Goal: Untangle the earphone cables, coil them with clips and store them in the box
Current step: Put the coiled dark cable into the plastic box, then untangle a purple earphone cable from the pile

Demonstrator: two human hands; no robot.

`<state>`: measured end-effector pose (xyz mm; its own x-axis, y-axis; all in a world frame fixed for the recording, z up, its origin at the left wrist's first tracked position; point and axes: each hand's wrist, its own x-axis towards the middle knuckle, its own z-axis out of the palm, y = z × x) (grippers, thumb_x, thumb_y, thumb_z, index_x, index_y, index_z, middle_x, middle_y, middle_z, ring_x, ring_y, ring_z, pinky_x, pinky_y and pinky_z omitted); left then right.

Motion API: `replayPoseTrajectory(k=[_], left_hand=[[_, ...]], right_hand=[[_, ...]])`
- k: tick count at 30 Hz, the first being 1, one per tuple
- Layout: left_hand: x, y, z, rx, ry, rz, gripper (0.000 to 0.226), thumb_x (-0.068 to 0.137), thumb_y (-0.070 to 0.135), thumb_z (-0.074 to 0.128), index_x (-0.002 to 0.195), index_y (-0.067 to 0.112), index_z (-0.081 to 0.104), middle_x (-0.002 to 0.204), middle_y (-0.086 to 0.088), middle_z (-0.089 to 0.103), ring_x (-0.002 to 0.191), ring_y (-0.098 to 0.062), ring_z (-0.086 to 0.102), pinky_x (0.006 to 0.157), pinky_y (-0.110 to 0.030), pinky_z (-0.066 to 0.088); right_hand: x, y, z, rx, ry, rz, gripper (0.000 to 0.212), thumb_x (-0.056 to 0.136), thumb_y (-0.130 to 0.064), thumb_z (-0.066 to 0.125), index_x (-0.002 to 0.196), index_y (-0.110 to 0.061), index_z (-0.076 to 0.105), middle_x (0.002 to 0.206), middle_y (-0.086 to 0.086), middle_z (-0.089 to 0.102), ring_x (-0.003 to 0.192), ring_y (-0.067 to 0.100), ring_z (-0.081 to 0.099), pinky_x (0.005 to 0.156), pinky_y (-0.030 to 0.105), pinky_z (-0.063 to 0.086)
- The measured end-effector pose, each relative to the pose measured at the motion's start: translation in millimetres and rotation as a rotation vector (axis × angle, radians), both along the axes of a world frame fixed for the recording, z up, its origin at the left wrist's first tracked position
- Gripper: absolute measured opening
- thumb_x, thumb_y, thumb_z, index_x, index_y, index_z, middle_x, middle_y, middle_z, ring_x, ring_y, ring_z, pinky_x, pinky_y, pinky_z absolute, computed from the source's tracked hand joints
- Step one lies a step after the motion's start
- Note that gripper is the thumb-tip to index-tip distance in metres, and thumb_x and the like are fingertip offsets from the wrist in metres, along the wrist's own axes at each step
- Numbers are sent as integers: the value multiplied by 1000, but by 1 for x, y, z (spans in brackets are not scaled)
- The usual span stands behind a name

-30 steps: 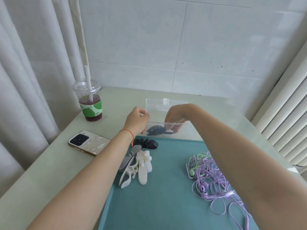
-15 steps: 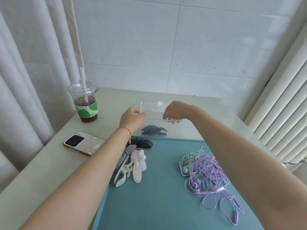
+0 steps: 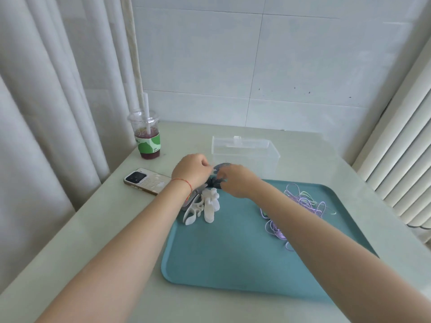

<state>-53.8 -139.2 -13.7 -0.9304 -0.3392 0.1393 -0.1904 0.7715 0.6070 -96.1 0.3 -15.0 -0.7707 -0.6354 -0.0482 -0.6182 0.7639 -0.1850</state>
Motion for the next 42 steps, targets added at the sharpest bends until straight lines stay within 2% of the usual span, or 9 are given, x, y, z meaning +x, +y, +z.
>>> replayPoseTrajectory(k=[3, 7, 12, 15, 19, 26, 32, 36, 42], left_hand=[[17, -3, -10, -114, -82, -96, 9, 77, 26, 59, 83, 24, 66, 100, -5, 64, 96, -24, 59, 85, -38, 50], [28, 25, -14, -53, 46, -234, 8, 79, 31, 65, 87, 32, 64, 95, 3, 58, 93, -17, 56, 86, -33, 48], [25, 75, -14, -44, -67, -384, 17, 84, 35, 66, 99, 28, 68, 99, 7, 64, 93, -13, 59, 81, -25, 45], [23, 97, -16, -77, -186, -453, 34, 85, 37, 66, 117, 24, 65, 111, 4, 63, 99, -15, 57, 85, -25, 44], [20, 113, -23, -112, -213, -437, 26, 83, 33, 67, 108, 27, 70, 106, 3, 68, 100, -18, 61, 84, -25, 47], [12, 104, -22, 160, -45, -242, 17, 80, 9, 68, 81, 25, 74, 81, 5, 71, 81, -13, 65, 77, -24, 50], [19, 88, -12, 864, 142, -137, 16, 86, 1, 66, 101, 3, 70, 81, -6, 73, 56, -14, 68, 60, -21, 56], [22, 80, 1, 899, 251, -100, 12, 88, 7, 66, 94, 15, 72, 86, -1, 75, 44, -10, 58, 57, -20, 52], [24, 80, 10, 827, 323, -40, 11, 88, 10, 67, 93, 17, 74, 86, 5, 75, 44, 1, 52, 50, -19, 47]], right_hand=[[11, 6, 3, 56, 49, 51, 29, 95, -14, 44, 115, -9, 65, 136, -2, 54, 125, 21, 48, 93, 23, 39], [14, 32, 16, 247, 98, -81, 10, 85, -18, 55, 87, -13, 62, 95, 4, 61, 96, 30, 58, 75, 31, 44], [16, 81, 22, 450, 44, -150, 41, 78, -37, 73, 112, -18, 66, 111, -1, 66, 105, 22, 59, 84, 33, 44], [15, 98, 13, 388, 40, -150, 32, 83, -30, 69, 113, -16, 67, 112, 2, 65, 106, 24, 59, 91, 37, 49], [14, 112, 9, 235, 89, -161, 17, 88, -19, 59, 96, -14, 73, 99, 2, 69, 95, 23, 64, 84, 38, 55], [9, 130, 14, 126, 92, -207, 21, 86, -9, 53, 92, -14, 72, 99, 1, 69, 94, 24, 64, 84, 40, 56], [4, 140, 9, 149, 78, -230, 22, 84, -4, 48, 90, -9, 69, 98, 5, 68, 95, 26, 64, 82, 41, 57], [3, 140, 7, 197, 78, -242, 20, 83, -2, 48, 65, -11, 53, 82, 5, 62, 83, 28, 64, 65, 33, 51], [9, 137, 11, 225, 21, -260, 23, 83, -2, 50, 62, -10, 49, 69, 3, 52, 72, 26, 55, 59, 31, 45]])
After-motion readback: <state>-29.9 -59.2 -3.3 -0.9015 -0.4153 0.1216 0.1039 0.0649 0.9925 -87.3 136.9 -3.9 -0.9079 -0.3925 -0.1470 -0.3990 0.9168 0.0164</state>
